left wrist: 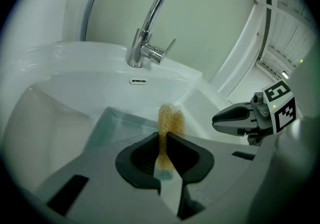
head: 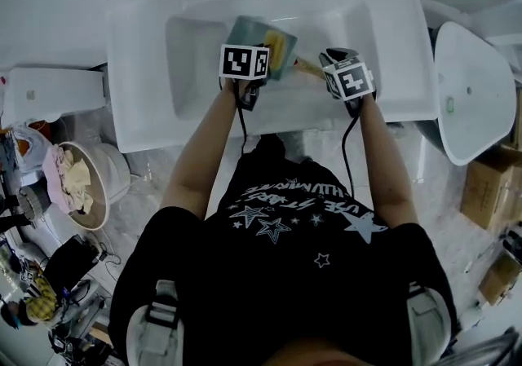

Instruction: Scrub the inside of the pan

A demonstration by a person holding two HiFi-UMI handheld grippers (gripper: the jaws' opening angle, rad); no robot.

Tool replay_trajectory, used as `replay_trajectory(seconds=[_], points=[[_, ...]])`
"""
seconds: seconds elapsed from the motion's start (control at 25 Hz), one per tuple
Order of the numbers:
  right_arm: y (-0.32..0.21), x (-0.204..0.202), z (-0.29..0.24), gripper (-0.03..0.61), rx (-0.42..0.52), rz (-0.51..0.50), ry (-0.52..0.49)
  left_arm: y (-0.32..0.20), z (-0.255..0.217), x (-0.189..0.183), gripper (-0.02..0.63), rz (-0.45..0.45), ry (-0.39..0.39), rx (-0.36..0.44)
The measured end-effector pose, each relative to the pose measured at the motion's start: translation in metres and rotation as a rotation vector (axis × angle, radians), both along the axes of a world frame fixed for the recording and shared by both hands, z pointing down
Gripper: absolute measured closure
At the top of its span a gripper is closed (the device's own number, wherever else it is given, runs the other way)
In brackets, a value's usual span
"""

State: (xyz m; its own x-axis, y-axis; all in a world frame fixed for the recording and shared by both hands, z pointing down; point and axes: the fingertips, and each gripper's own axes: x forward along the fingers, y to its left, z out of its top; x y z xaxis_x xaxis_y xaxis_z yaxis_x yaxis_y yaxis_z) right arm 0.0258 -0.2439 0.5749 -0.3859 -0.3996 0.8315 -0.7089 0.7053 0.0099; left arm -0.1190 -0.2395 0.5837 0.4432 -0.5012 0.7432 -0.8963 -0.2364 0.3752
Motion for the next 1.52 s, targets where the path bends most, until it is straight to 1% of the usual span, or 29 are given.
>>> replay_trajectory(seconds=[0.16, 0.24, 0.48, 0.68, 0.92, 1.2, 1.52], points=[[0.007, 0.009, -0.02, 0.555, 0.063, 0.027, -0.062, 0.018, -0.019, 0.014, 0.563, -0.047, 0.016, 0.034], [0.012, 0.014, -0.031, 0.561, 0.091, 0.039, -0.1, 0.028, -0.028, 0.024, 0.563, -0.058, 0.02, 0.052], [0.043, 0.026, -0.052, 0.571, 0.112, 0.06, -0.211, 0.069, -0.054, 0.044, 0.563, -0.08, 0.002, 0.097], [0.065, 0.04, -0.068, 0.571, 0.132, 0.083, -0.255, 0.098, -0.071, 0.054, 0.563, -0.118, 0.003, 0.131], [0.096, 0.062, -0.084, 0.572, 0.156, 0.1, -0.261, 0.137, -0.084, 0.062, 0.563, -0.171, 0.033, 0.155], [0.13, 0.098, -0.103, 0.572, 0.18, 0.098, -0.276, 0.175, -0.096, 0.081, 0.563, -0.209, 0.051, 0.178], [0.17, 0.131, -0.11, 0.572, 0.192, 0.047, -0.262, 0.209, -0.108, 0.107, 0.563, -0.241, 0.05, 0.21]])
